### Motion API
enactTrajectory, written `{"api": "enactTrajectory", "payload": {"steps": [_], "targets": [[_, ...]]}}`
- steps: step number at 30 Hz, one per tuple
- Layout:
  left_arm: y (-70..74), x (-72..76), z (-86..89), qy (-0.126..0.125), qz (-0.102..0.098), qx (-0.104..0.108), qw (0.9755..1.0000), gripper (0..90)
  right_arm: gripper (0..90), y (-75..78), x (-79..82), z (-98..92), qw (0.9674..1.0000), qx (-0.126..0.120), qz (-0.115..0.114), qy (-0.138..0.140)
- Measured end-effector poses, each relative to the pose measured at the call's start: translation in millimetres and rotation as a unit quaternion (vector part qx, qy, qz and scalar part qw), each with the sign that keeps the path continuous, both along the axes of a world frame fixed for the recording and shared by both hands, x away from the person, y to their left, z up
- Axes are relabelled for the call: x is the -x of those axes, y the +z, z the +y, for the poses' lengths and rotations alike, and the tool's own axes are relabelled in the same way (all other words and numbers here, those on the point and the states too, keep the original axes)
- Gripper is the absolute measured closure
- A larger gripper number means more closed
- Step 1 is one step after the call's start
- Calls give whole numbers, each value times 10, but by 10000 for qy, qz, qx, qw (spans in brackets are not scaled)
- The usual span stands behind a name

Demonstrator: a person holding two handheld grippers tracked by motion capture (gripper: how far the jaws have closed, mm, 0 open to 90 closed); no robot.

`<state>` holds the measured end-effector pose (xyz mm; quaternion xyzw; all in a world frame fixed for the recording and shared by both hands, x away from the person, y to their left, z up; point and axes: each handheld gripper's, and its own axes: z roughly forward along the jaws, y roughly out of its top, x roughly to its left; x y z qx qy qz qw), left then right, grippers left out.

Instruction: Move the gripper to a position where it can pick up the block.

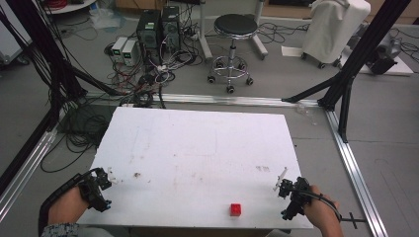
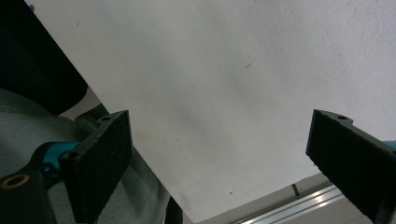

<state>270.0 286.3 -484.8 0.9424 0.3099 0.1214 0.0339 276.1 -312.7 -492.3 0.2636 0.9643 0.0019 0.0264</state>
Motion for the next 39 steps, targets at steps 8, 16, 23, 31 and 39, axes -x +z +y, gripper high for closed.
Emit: {"api": "enactTrajectory", "payload": {"steps": [8, 16, 23, 31, 39], "targets": [[3, -5, -22, -5, -21, 16, 10000, 215, 66, 10, 13, -19, 10000, -16, -16, -29], [-6, -2, -20, 14, -27, 39, 10000, 215, 66, 19, 10, -9, 10000, -22, -36, -22], [2, -1, -16, 13, -33, 41, 10000, 215, 66, 26, 9, 2, 10000, -34, -55, 19], [0, -3, -11, 17, -3, 59, 10000, 215, 66, 42, 9, 16, 10000, -24, -86, 45], [-9, 2, -20, -4, -14, 91, 10000, 215, 66, 65, 6, 83, 9997, 36, -120, 199]]}}
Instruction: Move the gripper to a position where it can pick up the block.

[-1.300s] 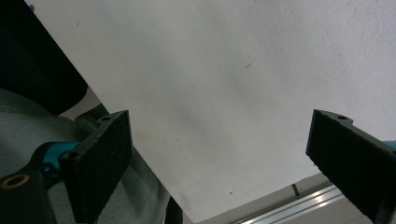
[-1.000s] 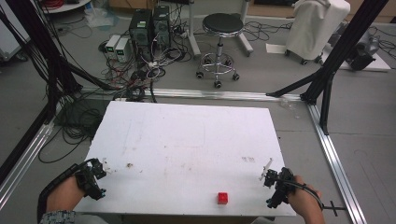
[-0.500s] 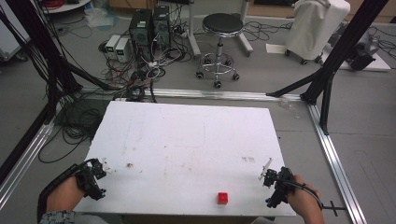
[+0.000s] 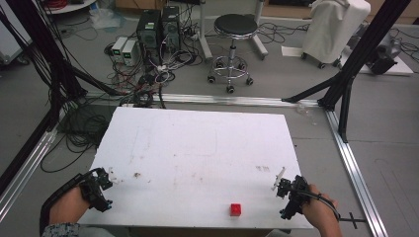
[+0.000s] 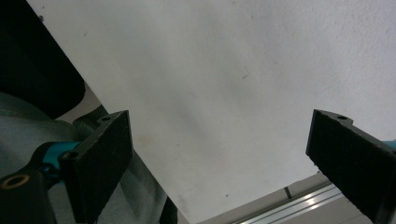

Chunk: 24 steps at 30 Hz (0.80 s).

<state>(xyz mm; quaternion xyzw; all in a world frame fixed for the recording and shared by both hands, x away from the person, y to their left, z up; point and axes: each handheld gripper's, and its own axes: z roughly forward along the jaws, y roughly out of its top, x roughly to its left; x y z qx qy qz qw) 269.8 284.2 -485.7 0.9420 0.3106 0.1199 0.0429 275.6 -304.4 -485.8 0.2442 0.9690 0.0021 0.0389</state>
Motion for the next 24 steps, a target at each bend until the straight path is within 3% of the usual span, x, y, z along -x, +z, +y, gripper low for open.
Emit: {"api": "enactTrajectory", "payload": {"steps": [13, 24], "targets": [[2, -2, 1, 11, -4, 1, 10000, 215, 66, 39, 5, 203, 9996, 84, -49, 266], [-3, 1, -7, 4, -10, 9, 10000, 215, 66, 13, 18, 482, 9962, 194, -11, 843]]}}
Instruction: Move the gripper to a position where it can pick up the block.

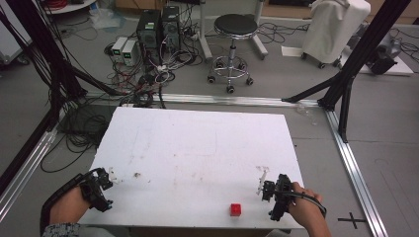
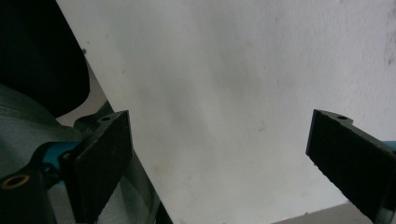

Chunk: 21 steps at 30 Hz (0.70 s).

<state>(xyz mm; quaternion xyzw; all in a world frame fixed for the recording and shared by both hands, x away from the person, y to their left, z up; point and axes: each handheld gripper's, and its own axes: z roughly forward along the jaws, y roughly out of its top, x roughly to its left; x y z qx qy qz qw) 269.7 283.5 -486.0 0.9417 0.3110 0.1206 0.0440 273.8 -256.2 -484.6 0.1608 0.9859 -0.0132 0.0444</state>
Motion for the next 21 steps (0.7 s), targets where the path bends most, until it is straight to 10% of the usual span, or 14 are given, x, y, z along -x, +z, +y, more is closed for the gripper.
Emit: {"api": "enactTrajectory", "payload": {"steps": [21], "targets": [[1, 3, 2, 27, -22, -5, 10000, 214, 66, -172, 51, 630, 9933, -141, 110, 1141]]}}
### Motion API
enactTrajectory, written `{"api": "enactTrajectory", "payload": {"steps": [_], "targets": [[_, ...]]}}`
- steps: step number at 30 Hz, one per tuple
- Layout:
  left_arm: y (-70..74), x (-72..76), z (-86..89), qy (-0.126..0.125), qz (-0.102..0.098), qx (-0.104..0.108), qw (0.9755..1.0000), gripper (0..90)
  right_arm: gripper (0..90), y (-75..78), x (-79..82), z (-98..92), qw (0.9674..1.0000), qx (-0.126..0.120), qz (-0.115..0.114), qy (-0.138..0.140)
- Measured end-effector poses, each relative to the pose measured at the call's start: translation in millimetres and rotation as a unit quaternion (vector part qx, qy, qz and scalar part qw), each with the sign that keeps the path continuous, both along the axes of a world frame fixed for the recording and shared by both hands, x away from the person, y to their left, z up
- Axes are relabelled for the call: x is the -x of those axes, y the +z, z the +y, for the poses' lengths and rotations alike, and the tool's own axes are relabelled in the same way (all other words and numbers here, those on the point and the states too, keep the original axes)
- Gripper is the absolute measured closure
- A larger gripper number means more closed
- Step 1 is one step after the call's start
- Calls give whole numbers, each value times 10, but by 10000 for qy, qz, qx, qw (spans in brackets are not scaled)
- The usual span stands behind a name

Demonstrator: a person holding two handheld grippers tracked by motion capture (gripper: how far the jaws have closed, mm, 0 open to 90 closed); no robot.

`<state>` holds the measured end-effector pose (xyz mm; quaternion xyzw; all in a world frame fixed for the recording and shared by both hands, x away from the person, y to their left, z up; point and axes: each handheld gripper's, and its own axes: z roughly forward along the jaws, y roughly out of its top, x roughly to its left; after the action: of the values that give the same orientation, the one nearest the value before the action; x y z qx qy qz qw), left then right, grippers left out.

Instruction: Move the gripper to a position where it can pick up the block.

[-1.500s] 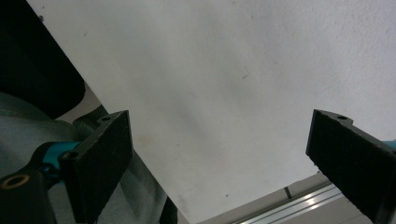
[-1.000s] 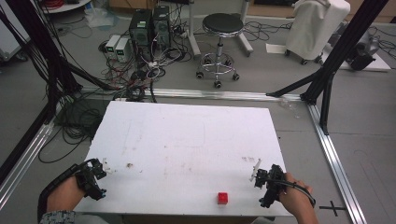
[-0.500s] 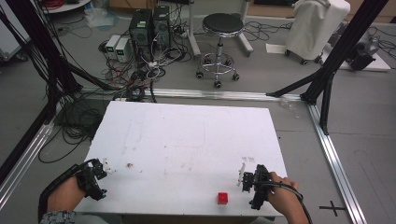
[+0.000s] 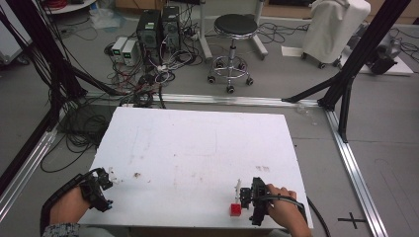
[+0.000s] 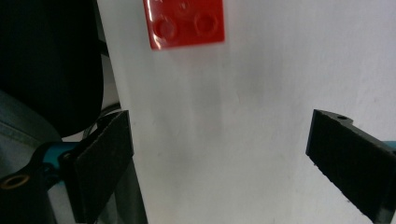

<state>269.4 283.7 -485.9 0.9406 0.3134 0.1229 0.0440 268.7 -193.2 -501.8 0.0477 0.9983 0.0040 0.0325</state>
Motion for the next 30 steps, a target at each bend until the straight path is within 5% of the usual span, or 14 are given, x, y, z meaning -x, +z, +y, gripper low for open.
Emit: {"api": "enactTrajectory", "payload": {"steps": [15, 30], "targets": [[-30, -4, -35, -45, 41, -18, 10000, 215, 67, -107, -11, 283, 9996, -107, 93, 251], [-46, -9, -67, -91, 85, -30, 9999, 215, 67, -231, -2, 526, 9985, 122, 180, 495]]}}
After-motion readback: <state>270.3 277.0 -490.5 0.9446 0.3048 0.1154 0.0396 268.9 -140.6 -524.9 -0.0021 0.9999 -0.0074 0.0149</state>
